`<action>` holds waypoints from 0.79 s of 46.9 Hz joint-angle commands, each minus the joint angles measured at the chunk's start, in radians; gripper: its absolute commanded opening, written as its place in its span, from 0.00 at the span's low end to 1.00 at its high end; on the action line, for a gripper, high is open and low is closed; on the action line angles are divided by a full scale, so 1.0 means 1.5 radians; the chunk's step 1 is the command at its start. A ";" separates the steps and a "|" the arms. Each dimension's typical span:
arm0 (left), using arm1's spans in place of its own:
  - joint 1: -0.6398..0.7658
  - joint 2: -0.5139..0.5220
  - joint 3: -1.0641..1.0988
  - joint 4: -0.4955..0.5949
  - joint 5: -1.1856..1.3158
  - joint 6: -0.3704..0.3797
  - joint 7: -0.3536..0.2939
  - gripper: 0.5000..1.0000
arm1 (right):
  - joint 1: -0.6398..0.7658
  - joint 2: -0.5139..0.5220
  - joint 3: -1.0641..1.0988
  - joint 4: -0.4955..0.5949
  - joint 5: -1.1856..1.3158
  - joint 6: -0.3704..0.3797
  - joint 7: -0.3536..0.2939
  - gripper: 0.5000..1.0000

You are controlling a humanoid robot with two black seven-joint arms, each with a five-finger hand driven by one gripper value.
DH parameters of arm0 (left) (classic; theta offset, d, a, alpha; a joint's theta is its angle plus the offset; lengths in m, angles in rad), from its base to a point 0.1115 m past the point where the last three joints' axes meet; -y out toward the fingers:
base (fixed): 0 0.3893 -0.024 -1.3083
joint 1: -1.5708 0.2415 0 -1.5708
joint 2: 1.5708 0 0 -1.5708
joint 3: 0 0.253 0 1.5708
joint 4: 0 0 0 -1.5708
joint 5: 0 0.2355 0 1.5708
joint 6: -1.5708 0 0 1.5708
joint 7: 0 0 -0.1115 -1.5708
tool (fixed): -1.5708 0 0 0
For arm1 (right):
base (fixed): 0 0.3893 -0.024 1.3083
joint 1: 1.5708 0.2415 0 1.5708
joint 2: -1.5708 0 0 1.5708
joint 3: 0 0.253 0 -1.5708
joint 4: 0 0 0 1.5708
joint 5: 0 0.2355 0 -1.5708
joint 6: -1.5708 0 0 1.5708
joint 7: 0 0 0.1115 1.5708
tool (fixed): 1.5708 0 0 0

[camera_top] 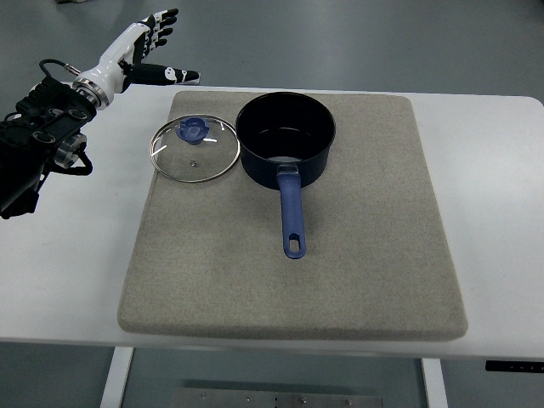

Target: Open pot lid and place left with left hand

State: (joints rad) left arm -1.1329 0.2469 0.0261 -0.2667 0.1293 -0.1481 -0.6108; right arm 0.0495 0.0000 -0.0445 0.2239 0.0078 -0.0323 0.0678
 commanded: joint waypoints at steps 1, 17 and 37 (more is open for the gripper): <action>0.018 0.001 -0.077 0.000 -0.039 -0.050 0.000 0.98 | 0.001 0.000 0.000 0.000 0.000 -0.001 0.000 0.83; 0.085 -0.010 -0.220 -0.005 -0.075 -0.124 0.000 0.98 | 0.000 0.000 0.000 0.000 0.000 0.000 0.000 0.83; 0.116 -0.010 -0.250 0.000 -0.130 -0.122 0.000 0.98 | -0.003 0.000 -0.002 0.001 -0.001 0.000 0.000 0.83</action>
State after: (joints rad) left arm -0.9642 0.2316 -0.3482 -0.2679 -0.0659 -0.3315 -0.6108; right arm 0.0482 0.0000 -0.0459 0.2252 0.0080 -0.0325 0.0675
